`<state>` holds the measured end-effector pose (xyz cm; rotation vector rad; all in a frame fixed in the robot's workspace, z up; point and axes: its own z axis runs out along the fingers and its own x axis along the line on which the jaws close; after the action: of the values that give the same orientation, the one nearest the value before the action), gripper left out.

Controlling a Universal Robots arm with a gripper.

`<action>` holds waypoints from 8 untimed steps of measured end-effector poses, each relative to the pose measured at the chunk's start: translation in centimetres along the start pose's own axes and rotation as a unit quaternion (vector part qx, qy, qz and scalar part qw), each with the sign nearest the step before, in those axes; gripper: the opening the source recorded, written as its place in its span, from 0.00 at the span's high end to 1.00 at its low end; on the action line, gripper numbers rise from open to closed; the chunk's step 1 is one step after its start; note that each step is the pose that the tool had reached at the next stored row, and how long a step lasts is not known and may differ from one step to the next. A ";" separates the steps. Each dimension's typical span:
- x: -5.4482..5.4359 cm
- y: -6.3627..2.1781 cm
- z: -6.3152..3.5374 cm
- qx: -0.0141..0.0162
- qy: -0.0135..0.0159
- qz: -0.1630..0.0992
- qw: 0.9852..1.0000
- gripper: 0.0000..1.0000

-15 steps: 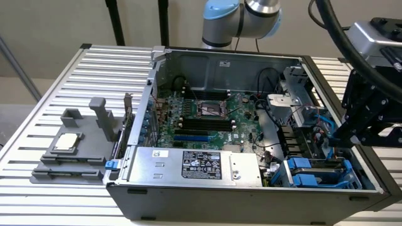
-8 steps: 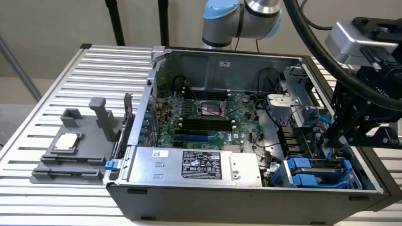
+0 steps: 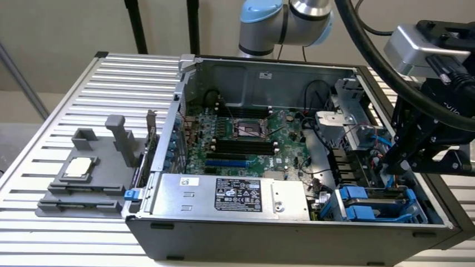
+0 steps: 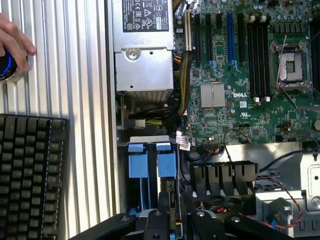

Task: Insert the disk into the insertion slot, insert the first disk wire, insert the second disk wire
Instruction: 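Insert the second disk wire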

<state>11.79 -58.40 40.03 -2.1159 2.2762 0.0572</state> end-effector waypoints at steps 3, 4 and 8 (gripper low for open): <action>0.0 0.00 0.00 0.000 0.000 0.000 1.000 0.76; 0.0 0.00 0.00 0.000 0.000 0.000 1.000 0.76; -0.4 0.04 0.02 0.000 0.002 0.000 1.000 0.76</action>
<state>11.79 -57.97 40.03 -2.1179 2.2784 0.0523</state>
